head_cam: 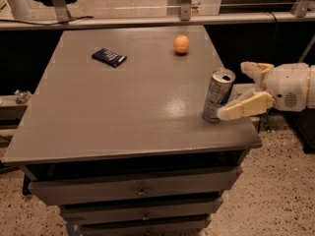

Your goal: Pick redbull can

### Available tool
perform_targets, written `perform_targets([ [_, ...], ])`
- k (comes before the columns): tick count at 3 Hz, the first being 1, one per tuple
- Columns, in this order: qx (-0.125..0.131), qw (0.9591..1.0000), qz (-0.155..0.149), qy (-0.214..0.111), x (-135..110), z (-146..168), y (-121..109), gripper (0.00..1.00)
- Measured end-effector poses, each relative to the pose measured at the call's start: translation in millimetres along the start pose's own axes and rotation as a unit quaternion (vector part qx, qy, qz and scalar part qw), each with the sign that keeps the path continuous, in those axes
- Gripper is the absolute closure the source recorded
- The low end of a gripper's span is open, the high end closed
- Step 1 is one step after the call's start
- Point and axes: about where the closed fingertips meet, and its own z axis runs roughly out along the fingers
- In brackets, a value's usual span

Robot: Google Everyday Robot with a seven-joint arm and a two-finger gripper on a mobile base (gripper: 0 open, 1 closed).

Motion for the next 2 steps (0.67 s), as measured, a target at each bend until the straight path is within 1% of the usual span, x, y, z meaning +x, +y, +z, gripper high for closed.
perform_targets([
  [1, -0.007, 0.9987, 0.011, -0.049, -12, 17, 2, 0.00],
  [2, -0.009, 0.9972, 0.013, -0.073, -15, 29, 10, 0.16],
])
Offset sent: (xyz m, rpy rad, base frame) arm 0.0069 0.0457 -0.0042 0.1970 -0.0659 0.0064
